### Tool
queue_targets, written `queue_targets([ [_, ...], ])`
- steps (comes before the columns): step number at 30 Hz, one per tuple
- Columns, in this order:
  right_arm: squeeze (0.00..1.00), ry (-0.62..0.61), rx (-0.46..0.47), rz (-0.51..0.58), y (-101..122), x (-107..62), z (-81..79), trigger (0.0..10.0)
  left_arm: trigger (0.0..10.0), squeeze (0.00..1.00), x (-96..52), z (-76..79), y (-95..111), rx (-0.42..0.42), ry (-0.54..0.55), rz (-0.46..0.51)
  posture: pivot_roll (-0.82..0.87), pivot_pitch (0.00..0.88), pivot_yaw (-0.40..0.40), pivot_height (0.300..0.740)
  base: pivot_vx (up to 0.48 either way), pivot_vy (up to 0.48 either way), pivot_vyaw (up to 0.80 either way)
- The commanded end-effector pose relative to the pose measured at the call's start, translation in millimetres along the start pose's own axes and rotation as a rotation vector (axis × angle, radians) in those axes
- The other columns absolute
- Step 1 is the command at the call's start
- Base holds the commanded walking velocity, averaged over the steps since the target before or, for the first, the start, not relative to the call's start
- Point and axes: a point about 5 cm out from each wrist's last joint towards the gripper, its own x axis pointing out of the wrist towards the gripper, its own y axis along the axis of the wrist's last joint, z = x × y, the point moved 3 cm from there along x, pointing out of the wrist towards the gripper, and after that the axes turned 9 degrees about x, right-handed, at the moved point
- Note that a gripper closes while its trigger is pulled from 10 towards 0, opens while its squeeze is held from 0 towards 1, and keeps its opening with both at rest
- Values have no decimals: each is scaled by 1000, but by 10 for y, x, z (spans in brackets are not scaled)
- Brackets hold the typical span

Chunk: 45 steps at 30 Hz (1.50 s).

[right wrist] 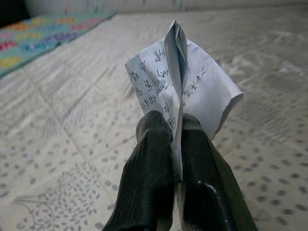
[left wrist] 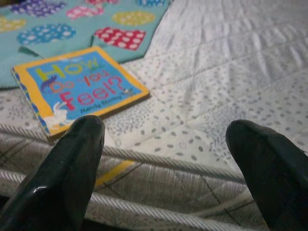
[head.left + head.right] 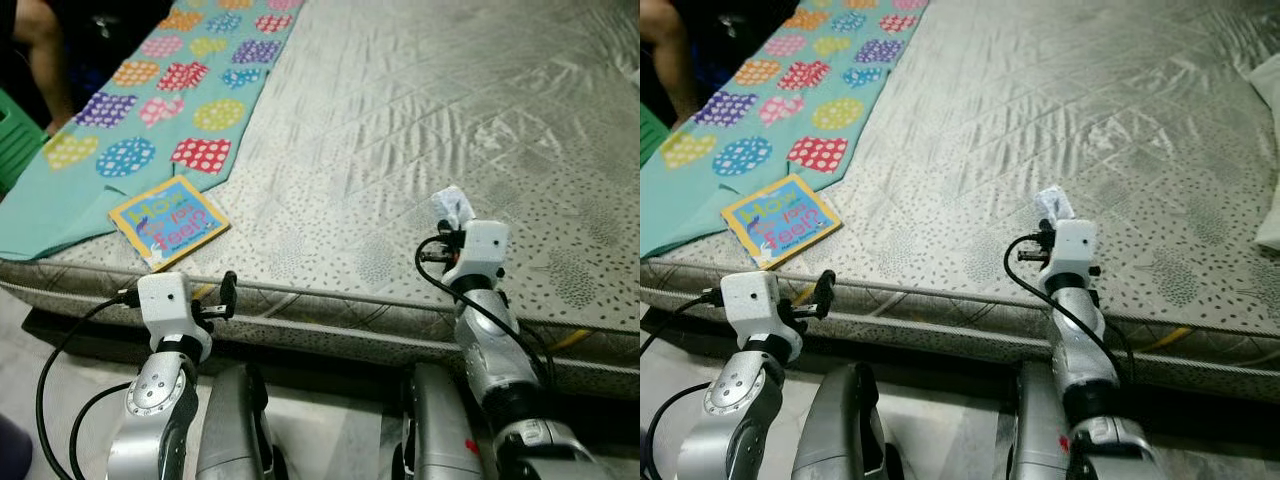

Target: Clean up the room

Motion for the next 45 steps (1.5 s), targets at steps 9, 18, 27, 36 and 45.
queue_targets([
  [9, 0, -38, 21, 5, 123, -85, 88, 0, 10000, 0, 67, 7, 3, 8, -16, 20, -20, 30, 92, 540, 0, 0, 0],
  [18, 0, -50, 28, -9, 148, -72, 91, 431, 10000, 0, 80, 11, -13, 11, -17, 22, -18, 33, 89, 615, 0, 0, 0],
  [27, 0, -49, 33, -22, 140, -83, 80, 7137, 10000, 0, 75, 11, -26, 9, -15, 21, -18, 32, 86, 655, 0, 0, 0],
  [36, 0, -50, 33, -24, 157, -75, 83, 10000, 10000, 0, 77, 20, -30, 8, -17, 23, -18, 30, 88, 718, 0, 0, 0],
  [45, 0, -41, 38, -24, 170, -67, 75, 10000, 10000, 0, 77, 40, -33, 7, -22, 22, -18, 32, 87, 740, 0, 0, 0],
])
